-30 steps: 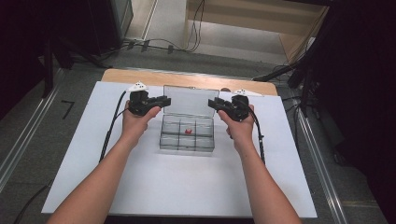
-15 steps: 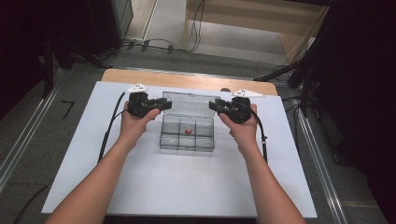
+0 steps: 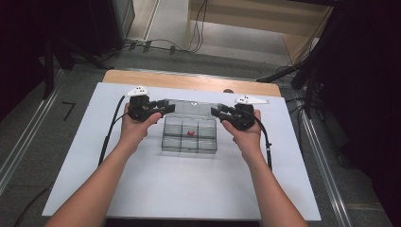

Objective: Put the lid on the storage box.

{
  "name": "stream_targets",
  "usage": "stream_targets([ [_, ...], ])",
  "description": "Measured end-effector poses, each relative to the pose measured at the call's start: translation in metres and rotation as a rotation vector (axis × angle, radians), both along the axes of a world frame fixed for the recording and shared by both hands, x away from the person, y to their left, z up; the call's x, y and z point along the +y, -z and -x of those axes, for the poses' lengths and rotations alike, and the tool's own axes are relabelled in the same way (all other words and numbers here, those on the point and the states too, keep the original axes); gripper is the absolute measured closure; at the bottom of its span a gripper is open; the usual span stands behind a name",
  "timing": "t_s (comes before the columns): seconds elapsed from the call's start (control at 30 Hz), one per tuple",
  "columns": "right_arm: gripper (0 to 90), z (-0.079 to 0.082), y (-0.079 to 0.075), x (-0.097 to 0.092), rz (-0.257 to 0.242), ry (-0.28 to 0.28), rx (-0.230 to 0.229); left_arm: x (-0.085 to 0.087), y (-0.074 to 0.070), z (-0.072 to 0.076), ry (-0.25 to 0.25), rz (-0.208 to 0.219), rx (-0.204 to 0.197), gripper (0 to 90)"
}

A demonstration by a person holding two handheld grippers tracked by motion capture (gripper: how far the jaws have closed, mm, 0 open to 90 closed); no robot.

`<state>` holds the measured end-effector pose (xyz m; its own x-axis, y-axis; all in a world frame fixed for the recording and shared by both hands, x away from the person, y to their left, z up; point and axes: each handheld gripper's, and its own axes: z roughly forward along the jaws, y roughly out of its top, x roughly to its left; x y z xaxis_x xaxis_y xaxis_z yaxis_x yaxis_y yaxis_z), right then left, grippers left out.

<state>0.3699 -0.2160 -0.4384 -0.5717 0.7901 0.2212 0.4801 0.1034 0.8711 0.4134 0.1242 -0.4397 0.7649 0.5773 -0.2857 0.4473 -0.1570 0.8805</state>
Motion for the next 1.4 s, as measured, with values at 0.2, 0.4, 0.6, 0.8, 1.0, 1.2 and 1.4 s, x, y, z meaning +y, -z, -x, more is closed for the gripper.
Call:
stream_targets([
  [0.2,56.8,0.004,0.001,-0.003,-0.003,0.008,0.003,0.000,-0.003,0.003,0.007,0.003,-0.011,54.4],
  [0.4,43.7,0.019,-0.001,-0.009,0.015,0.017,0.007,0.002,-0.003,0.006,0.011,0.012,-0.016,54.4],
  [0.6,53.4,0.039,0.005,-0.012,0.036,0.013,0.021,0.004,-0.002,0.009,0.015,0.011,-0.020,54.2],
  [0.8,76.3,0.045,0.007,-0.010,0.025,-0.028,0.038,0.004,-0.001,0.013,0.017,0.009,-0.025,53.5],
  [1.0,84.3,0.041,0.002,-0.009,-0.019,-0.028,0.040,0.005,0.000,0.018,0.025,0.001,-0.033,52.0],
  [1.2,85.0,0.040,-0.001,-0.011,-0.030,-0.032,0.039,0.005,0.000,0.021,0.032,0.002,-0.025,49.2],
  [1.4,85.0,0.044,-0.001,-0.009,-0.033,-0.040,0.038,0.005,-0.002,0.025,0.041,0.006,-0.022,45.5],
])
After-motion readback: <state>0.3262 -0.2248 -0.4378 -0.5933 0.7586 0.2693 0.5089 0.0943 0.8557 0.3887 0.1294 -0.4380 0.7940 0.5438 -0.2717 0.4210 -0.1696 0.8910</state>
